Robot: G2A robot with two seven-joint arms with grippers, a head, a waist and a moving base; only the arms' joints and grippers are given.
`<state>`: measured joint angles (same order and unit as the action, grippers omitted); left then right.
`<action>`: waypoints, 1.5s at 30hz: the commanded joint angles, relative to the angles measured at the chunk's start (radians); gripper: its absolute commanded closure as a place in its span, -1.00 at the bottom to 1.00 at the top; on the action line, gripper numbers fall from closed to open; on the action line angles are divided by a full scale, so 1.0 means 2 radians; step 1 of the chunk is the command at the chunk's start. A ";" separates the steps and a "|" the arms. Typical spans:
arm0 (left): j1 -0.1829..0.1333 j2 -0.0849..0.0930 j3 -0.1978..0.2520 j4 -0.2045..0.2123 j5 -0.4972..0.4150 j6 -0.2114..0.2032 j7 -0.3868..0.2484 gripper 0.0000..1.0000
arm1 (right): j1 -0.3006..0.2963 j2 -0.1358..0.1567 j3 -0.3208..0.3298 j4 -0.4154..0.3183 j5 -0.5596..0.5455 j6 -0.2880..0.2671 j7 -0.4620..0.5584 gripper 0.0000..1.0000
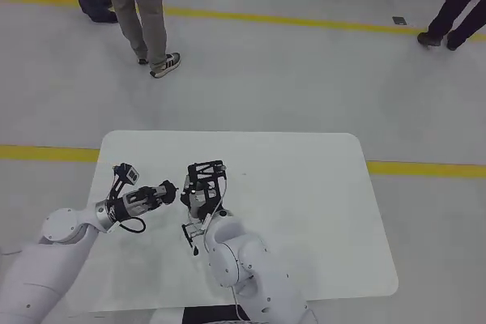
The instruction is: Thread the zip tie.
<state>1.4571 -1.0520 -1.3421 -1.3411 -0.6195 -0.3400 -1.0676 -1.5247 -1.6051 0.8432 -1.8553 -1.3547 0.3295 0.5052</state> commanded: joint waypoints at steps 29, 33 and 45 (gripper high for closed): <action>0.003 -0.002 -0.002 -0.005 0.003 0.000 -0.004 1.00 | 0.002 0.007 -0.014 0.007 -0.011 0.005 -0.017 1.00; 0.003 -0.002 -0.002 -0.005 0.003 0.000 -0.004 1.00 | 0.004 0.008 -0.016 0.006 -0.014 0.005 -0.015 1.00; 0.003 -0.002 -0.002 -0.005 0.003 0.000 -0.004 1.00 | 0.001 0.010 -0.016 0.009 -0.010 -0.004 -0.031 1.00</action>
<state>1.4634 -1.0566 -1.3454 -1.3509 -0.6128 -0.3400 -1.0750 -1.5231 -1.5858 0.8132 -1.8372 -1.3751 0.3209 0.4447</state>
